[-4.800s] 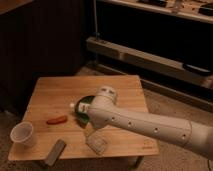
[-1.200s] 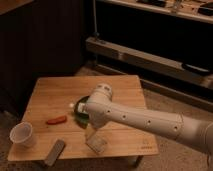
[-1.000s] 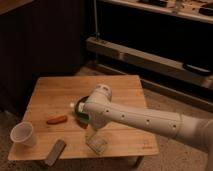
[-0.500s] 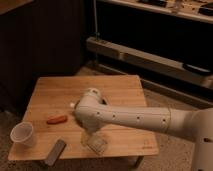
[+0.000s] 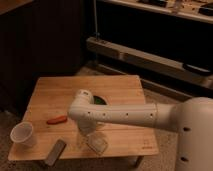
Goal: Place the white sponge in the ceramic cup
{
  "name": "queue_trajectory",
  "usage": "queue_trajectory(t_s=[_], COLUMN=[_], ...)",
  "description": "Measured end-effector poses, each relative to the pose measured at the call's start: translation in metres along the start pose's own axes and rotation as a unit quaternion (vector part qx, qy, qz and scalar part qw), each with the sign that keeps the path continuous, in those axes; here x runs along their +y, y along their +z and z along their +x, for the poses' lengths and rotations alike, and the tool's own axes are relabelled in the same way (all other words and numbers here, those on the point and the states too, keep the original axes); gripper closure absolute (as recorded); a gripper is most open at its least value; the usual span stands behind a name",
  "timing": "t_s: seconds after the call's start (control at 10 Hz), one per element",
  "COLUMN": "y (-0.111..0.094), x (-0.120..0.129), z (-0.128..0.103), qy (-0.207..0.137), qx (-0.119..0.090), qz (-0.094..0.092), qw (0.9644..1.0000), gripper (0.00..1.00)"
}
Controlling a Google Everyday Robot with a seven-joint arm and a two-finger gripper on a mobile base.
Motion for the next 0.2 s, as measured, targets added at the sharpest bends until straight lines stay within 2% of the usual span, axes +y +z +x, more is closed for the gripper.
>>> queue_trajectory(t_s=[0.2], y=[0.021], x=[0.0], z=[0.005], qy=[-0.003], qx=[-0.02], qz=[0.01], qw=[0.9997], gripper=[0.11])
